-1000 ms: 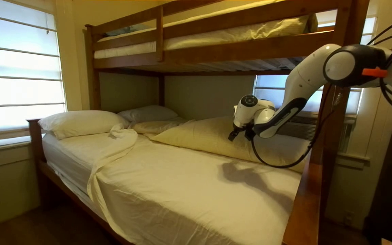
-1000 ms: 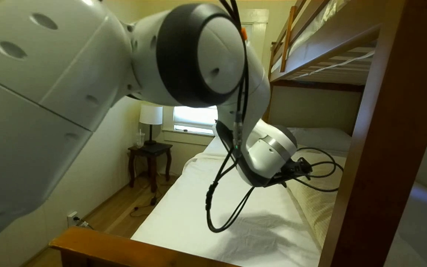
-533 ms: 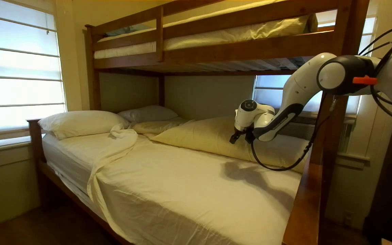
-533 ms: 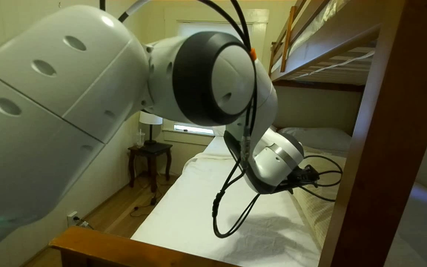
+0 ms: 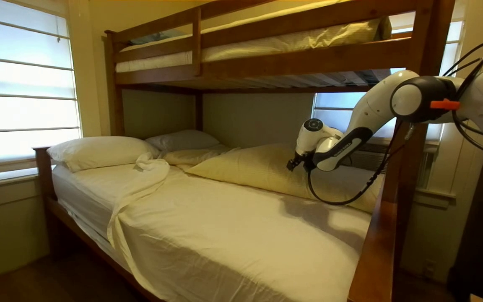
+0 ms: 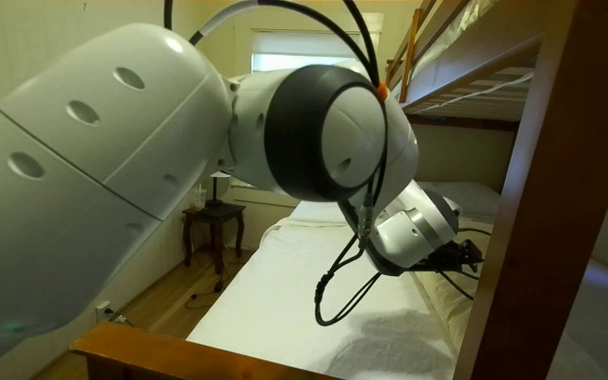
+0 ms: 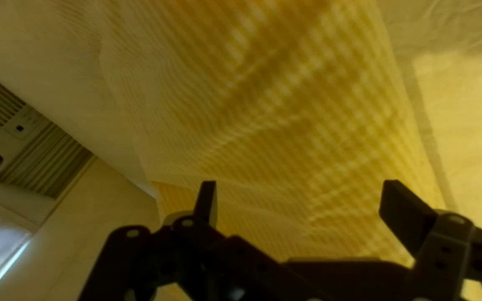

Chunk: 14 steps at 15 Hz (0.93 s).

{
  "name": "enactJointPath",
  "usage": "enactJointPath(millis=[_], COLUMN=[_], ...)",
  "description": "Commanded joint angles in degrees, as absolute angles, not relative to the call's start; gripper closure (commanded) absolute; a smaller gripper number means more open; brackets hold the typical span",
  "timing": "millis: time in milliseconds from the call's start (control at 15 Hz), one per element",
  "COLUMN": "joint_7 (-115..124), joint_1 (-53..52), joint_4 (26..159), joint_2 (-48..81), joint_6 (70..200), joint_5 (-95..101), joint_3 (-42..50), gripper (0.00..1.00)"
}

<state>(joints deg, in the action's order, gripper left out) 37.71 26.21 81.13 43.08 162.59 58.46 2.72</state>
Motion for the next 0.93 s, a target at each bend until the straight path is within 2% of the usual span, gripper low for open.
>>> enactJointPath(millis=[0,133,200,267,533,667,733,867], joint_7=[38.9,38.8,36.3,40.2,44.4,45.6,40.5,36.2], joint_1=[29.9,31.7,29.2,32.1,32.8,33.5,31.2,30.8], joint_4=[74.0,71.8,71.1,68.9,64.0,62.4,62.6,61.8], joint_2=[48.2,50.4,51.5,52.9,57.5,59.2,59.7,60.7], joint_6=[163.5,161.9,163.5,162.5,162.0,160.3,159.6,156.9], joint_5=[51.1,46.3,38.8,41.5,34.9,31.7,23.4,15.4], joint_3=[-0.3,-2.3,1.5,-2.0,-2.0,-3.2,-0.4,-0.6], gripper=[0.00,0.00,0.00,0.00,0.00,0.28,0.34,0.49])
